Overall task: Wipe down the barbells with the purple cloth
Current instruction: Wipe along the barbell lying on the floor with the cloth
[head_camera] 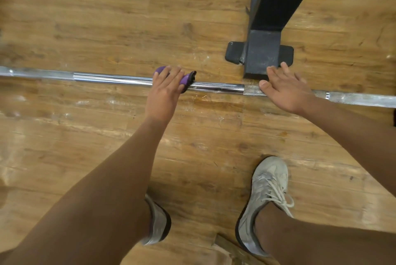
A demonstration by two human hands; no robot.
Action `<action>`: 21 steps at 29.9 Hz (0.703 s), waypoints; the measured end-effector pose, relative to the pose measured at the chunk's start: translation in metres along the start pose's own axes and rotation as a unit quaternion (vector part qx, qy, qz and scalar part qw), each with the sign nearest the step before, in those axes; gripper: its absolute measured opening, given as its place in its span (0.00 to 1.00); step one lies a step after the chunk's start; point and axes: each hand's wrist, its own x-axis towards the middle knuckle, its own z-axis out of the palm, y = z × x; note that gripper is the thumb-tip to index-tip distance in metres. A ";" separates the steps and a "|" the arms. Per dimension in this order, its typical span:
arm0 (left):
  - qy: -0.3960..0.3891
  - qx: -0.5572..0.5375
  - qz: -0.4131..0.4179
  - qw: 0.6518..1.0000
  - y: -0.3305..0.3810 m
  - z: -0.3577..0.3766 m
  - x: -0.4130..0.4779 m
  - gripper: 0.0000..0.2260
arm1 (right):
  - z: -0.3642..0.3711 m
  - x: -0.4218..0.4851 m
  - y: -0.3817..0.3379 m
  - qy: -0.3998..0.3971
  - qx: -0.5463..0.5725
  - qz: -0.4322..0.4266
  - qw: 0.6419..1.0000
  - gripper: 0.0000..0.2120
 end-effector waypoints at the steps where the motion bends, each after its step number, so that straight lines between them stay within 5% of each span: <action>1: 0.001 0.007 0.005 1.000 0.008 0.002 -0.003 0.18 | 0.000 0.000 -0.001 0.001 -0.001 0.001 1.000 0.37; 9: 0.005 0.030 0.014 0.999 0.034 0.021 -0.008 0.19 | -0.002 -0.002 -0.002 -0.008 0.002 0.007 1.000 0.36; 21: 0.027 0.024 -0.085 0.996 0.047 0.021 -0.009 0.17 | 0.003 -0.006 -0.003 0.011 -0.001 0.003 1.000 0.36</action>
